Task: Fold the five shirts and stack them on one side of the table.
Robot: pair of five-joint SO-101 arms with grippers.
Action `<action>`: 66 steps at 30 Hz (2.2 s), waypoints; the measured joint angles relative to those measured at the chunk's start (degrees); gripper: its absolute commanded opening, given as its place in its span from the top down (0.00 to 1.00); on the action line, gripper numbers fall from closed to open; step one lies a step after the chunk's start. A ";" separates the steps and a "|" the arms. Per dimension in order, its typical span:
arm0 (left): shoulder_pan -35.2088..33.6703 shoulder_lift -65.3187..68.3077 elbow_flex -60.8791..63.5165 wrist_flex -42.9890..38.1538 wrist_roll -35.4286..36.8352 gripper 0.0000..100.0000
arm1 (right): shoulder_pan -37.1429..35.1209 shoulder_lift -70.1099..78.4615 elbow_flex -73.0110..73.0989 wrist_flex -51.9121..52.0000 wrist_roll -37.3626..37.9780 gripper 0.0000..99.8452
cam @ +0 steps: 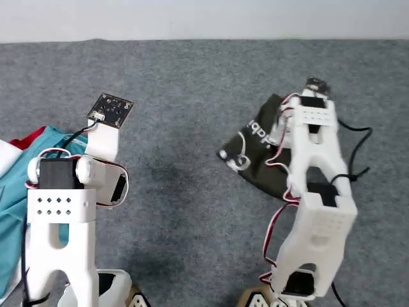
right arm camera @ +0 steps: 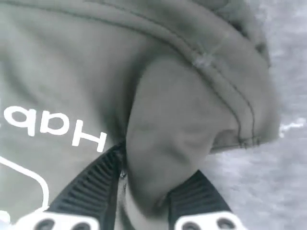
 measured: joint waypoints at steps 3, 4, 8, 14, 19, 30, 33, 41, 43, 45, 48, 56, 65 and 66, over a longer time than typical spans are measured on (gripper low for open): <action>0.00 0.00 0.00 0.00 0.00 1.00 | 4.22 -2.99 0.00 3.08 10.11 0.99; 0.00 0.00 0.00 0.00 0.00 1.00 | 5.80 -3.87 0.00 4.04 13.71 0.99; 0.00 0.00 0.00 0.00 0.00 1.00 | 13.45 -6.59 0.00 5.19 27.43 0.99; 0.00 0.00 0.00 0.00 0.00 1.00 | 25.23 -7.12 0.09 2.73 41.76 0.99; 0.00 0.00 0.00 0.00 0.00 1.00 | 32.09 -4.92 0.09 -2.55 48.35 0.99; 0.00 0.00 0.00 0.00 0.00 1.00 | 36.04 -2.64 0.09 -8.44 54.51 0.78; 0.00 0.00 0.00 0.00 0.00 1.00 | 36.40 -2.64 0.09 -7.91 54.24 0.71; 0.00 0.00 0.00 0.00 0.00 1.00 | 37.27 -9.49 0.09 -2.73 50.11 0.81; 0.00 0.00 0.00 0.00 0.00 1.00 | 36.84 -11.69 0.09 0.62 50.02 0.93; 0.00 0.00 0.00 0.00 0.00 1.00 | 35.52 -13.36 0.09 4.57 49.85 0.99; 0.00 0.00 0.00 0.00 0.00 1.00 | 33.05 -14.15 0.09 10.64 49.58 0.96; 0.00 0.00 0.00 0.00 0.00 1.00 | 29.19 -11.43 2.90 16.35 49.41 0.99; 0.00 0.00 0.18 0.00 0.00 1.00 | 28.66 -0.44 5.01 11.43 49.41 0.99; 0.00 0.00 0.18 0.00 0.00 1.00 | 28.66 -0.44 5.01 12.13 49.41 0.99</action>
